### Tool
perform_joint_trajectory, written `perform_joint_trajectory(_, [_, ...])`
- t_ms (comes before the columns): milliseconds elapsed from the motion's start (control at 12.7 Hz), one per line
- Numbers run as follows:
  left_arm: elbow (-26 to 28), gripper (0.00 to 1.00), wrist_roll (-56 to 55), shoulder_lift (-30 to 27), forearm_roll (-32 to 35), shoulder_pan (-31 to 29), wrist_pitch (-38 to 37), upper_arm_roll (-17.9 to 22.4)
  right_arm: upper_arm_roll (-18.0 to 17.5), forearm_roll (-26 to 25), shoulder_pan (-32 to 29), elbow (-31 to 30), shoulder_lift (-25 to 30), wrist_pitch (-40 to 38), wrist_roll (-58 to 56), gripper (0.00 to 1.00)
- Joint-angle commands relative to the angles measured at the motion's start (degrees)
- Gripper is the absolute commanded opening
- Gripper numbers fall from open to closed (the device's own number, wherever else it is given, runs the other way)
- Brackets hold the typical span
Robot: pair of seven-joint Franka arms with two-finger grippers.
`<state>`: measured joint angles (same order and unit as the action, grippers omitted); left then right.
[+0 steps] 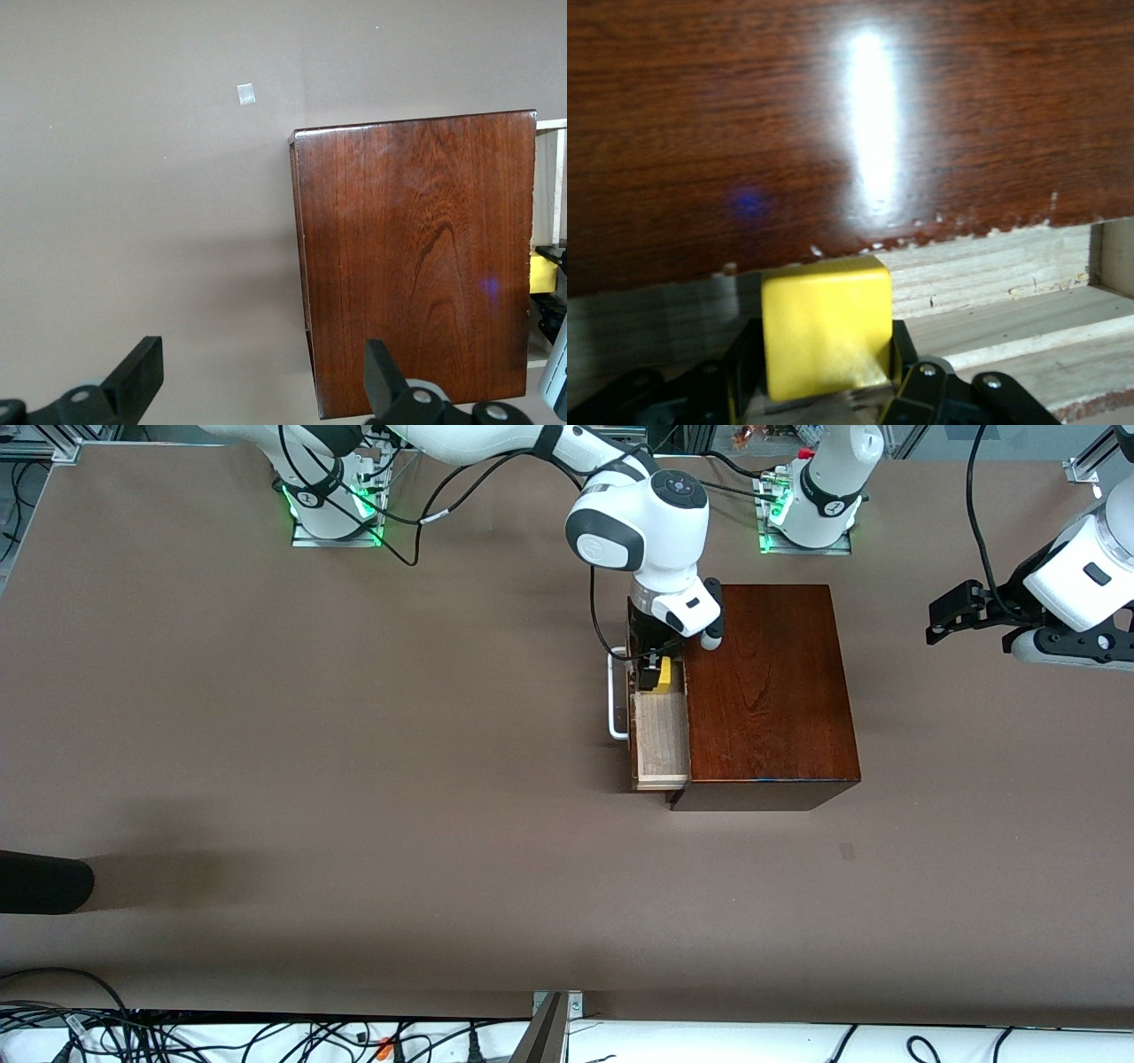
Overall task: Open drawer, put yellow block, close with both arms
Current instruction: 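Lower the cube into the drawer and open the right gripper, then raise the right gripper away while the left gripper reaches the drawer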
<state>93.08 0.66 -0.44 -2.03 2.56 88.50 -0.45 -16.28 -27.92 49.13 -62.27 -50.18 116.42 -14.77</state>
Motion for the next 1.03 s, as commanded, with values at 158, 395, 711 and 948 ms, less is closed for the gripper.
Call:
perform_joint_trajectory(158, [-0.4, 1.00, 1.4, -0.6, 0.5, 0.3, -1.0, 0.2, -0.2, 2.2, 0.3, 2.6, 1.6, -6.0, 0.3, 1.00])
perform_joint_trajectory(395, [-0.4, 1.00, 1.4, -0.6, 0.6, 0.3, -1.0, 0.2, -0.3, 6.6, 0.5, 6.0, 5.6, -9.4, 2.5, 1.00])
perform_joint_trajectory(711, [-0.5, 1.00, 1.0, -0.6, 0.6, 0.4, -1.0, 0.1, 0.5, 12.7, -2.6, 6.5, 11.7, -11.9, 3.5, 1.00])
perform_joint_trajectory(948, [-0.5, 1.00, 1.3, -0.6, 0.5, 0.5, -1.3, 0.1, 0.5, 14.9, -11.0, 6.5, 16.4, -15.1, 3.5, 1.00])
